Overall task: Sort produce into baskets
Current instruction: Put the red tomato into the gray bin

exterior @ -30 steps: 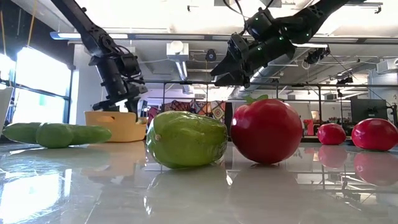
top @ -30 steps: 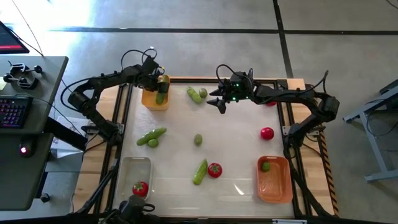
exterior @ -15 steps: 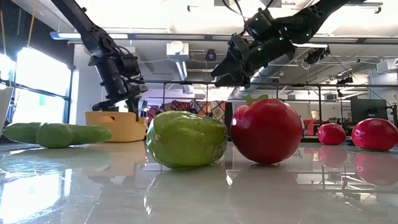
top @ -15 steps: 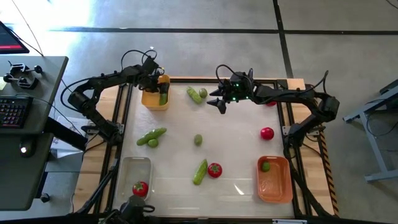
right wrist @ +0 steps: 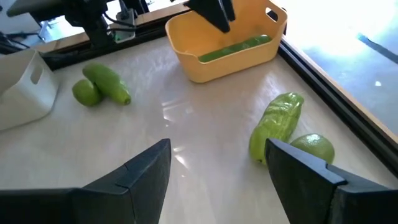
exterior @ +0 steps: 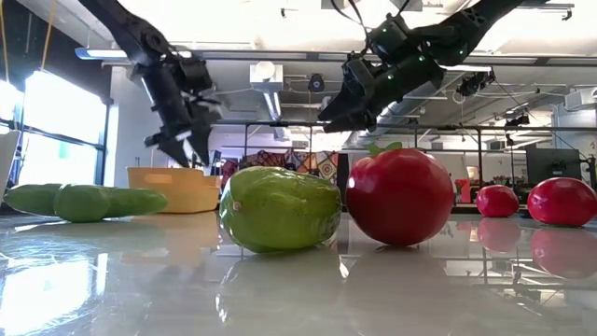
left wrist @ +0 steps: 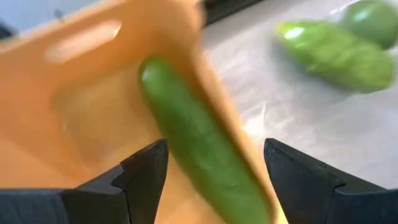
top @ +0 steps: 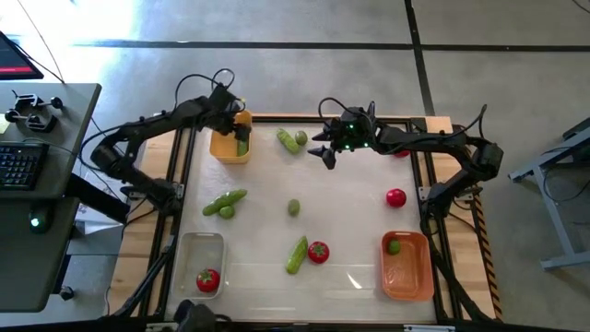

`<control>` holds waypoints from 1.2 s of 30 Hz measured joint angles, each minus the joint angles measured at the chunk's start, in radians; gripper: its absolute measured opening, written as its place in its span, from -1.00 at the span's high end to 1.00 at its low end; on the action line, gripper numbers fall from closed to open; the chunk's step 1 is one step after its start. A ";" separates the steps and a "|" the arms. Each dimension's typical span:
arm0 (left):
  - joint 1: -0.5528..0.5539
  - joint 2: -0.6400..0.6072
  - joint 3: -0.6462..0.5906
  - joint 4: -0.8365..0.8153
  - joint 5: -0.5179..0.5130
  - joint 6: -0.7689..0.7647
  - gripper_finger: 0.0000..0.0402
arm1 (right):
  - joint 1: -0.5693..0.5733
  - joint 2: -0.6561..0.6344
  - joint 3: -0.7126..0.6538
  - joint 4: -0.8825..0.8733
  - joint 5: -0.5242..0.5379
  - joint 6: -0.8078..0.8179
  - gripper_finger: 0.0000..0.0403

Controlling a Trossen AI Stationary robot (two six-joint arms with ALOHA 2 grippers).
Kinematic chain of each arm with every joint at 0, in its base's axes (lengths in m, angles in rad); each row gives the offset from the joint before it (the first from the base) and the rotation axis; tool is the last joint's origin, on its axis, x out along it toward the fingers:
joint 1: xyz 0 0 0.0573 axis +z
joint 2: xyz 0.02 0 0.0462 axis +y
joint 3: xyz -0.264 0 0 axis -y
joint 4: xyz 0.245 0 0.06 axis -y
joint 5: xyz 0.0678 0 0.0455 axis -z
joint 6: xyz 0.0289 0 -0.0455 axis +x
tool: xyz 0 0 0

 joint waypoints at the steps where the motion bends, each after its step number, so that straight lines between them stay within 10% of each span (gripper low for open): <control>1: -0.018 -0.017 0.000 0.012 -0.015 0.003 -0.26 | 0.001 0.000 0.000 0.001 0.000 -0.002 -0.25; 16: -0.398 -0.201 -0.395 0.938 -0.039 0.117 -0.26 | 0.071 0.122 0.000 0.173 0.019 -0.027 -0.25; 36: -0.590 -0.200 -0.712 1.544 -0.041 0.256 -0.26 | 0.278 0.273 0.000 0.299 0.316 0.012 0.07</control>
